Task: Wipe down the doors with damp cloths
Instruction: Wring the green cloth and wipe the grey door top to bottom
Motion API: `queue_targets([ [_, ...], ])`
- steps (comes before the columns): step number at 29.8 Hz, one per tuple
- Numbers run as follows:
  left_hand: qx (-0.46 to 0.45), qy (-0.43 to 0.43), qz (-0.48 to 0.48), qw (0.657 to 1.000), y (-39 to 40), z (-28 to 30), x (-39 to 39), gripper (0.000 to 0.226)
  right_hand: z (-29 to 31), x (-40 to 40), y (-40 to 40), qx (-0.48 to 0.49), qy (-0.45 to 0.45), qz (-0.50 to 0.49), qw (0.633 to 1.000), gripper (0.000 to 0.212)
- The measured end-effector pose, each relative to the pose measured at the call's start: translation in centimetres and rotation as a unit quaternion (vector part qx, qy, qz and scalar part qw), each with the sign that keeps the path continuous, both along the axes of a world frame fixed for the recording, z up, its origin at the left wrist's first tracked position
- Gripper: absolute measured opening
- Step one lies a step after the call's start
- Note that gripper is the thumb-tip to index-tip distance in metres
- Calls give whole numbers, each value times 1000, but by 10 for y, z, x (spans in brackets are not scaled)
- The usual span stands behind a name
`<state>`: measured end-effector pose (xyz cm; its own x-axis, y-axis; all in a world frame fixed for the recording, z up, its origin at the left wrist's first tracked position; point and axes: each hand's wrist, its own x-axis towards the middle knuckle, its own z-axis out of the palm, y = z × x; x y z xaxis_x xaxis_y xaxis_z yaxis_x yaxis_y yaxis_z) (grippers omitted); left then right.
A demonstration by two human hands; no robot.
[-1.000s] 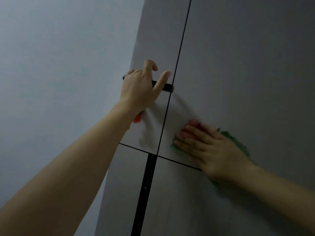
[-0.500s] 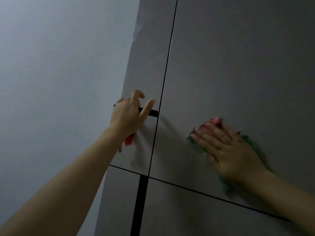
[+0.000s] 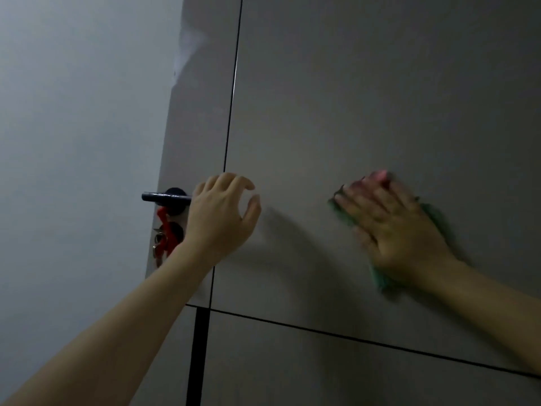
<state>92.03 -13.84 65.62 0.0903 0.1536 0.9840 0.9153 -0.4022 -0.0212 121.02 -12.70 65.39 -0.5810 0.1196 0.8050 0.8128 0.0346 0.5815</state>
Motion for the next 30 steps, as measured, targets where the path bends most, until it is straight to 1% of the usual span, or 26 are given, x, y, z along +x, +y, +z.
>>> queue_targets([
  [2,-3,23,-15,1000,2,0,22,47,14,3,-6,30,153,4,988,53],
  [3,-9,24,-29,999,4,1,32,47,12,-7,-6,42,208,7,977,53],
  [4,-20,21,-44,999,6,1,42,48,5,-20,-4,44,232,13,972,54],
  [5,-34,16,-59,998,10,0,50,50,-8,-31,-3,33,211,26,977,54],
  [6,-47,11,-73,996,14,-1,57,52,-25,-39,-1,12,143,38,989,54],
  [7,-54,6,-82,995,18,-3,61,54,-43,-40,0,-16,53,41,998,53],
  [8,-57,5,-82,995,22,-5,64,55,-56,-34,-2,-41,-29,35,998,51],
  [9,-58,7,-75,995,25,-7,65,57,-60,-21,-6,-60,-84,26,994,49],
  [10,-59,11,-66,996,28,-9,65,58,-54,-7,-9,-66,-106,18,992,48],
  [11,-59,16,-61,996,30,-10,64,59,-44,7,-11,-62,-100,9,993,49],
  [12,-56,17,-61,996,31,-11,64,59,-30,19,-13,-49,-69,-3,996,50],
  [13,-51,15,-62,997,31,-11,65,59,-13,31,-14,-29,-21,-12,999,51],
  [15,-38,-4,-58,998,29,-10,69,58,16,42,-20,14,102,-12,995,53],
  [16,-32,-16,-55,998,27,-10,73,58,21,38,-21,26,160,-8,987,53],
  [17,-26,-27,-55,998,25,-10,78,58,18,29,-18,40,199,-7,979,54],
  [18,-19,-31,-58,998,22,-10,84,58,8,19,-16,40,207,-7,977,54],
  [19,-12,-24,-64,998,20,-10,91,58,-6,12,-14,27,175,-6,984,54],
  [21,-2,8,-80,997,15,-10,104,60,-35,16,-15,-15,27,-13,999,52],
  [22,-1,21,-85,996,14,-10,111,61,-39,29,-20,-34,-46,-18,998,51],
  [23,-2,27,-87,996,13,-9,116,60,-35,45,-25,-43,-92,-22,995,50],
  [24,-4,27,-86,996,13,-8,120,59,-26,60,-29,-41,-104,-28,993,50],
  [25,-6,22,-85,996,12,-8,124,58,-15,75,-32,-31,-78,-34,996,50],
  [26,-9,18,-81,997,12,-8,128,58,-3,88,-34,-12,-20,-38,999,51],
  [27,-12,14,-74,997,13,-8,130,59,7,98,-37,8,59,-44,997,52],
  [29,-18,7,-63,998,13,-10,135,63,11,97,-39,49,219,-42,974,54],
  [30,-20,0,-60,998,13,-11,139,63,3,86,-36,67,276,-44,958,54],
])
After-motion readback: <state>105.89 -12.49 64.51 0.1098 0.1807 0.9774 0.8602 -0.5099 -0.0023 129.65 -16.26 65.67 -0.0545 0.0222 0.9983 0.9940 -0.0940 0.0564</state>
